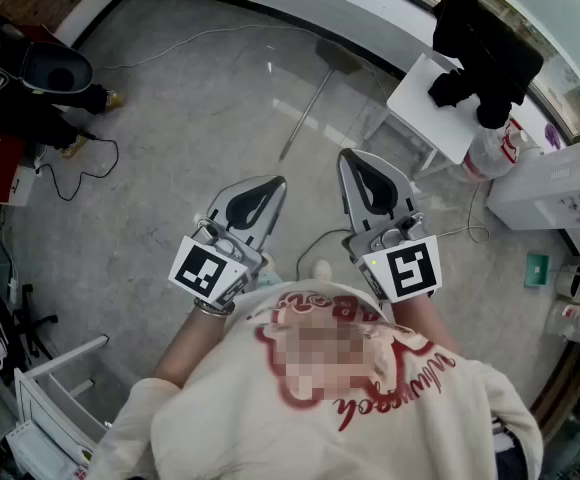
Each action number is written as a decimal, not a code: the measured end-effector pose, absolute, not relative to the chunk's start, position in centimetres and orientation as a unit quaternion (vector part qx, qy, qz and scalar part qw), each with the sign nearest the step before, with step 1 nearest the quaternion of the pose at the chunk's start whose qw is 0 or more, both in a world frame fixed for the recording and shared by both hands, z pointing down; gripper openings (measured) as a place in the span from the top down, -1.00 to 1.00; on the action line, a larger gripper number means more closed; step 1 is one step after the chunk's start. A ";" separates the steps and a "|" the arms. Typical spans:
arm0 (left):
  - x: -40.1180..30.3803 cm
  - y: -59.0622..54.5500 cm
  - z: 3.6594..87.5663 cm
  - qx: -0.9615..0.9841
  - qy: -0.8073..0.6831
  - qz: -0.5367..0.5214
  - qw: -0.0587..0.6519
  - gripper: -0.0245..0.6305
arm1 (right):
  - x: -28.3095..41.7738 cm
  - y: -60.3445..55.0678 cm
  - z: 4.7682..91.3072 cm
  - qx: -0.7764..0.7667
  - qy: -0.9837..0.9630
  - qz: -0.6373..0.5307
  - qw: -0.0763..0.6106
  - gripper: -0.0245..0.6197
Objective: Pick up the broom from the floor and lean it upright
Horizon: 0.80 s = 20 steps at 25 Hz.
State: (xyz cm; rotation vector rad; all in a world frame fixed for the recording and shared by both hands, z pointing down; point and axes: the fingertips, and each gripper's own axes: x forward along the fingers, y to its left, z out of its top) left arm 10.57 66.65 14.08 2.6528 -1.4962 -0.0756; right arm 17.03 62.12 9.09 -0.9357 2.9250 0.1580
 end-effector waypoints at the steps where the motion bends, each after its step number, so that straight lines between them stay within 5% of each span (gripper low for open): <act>1: 10.9 66.6 14.0 0.869 -0.492 -0.025 0.047 0.86 | 17.4 62.1 8.7 -0.301 0.951 0.055 0.046 0.85; 20: 14.8 65.7 14.1 0.862 -0.505 -0.025 0.046 0.86 | 21.5 60.9 8.9 -0.291 0.954 0.043 0.049 0.85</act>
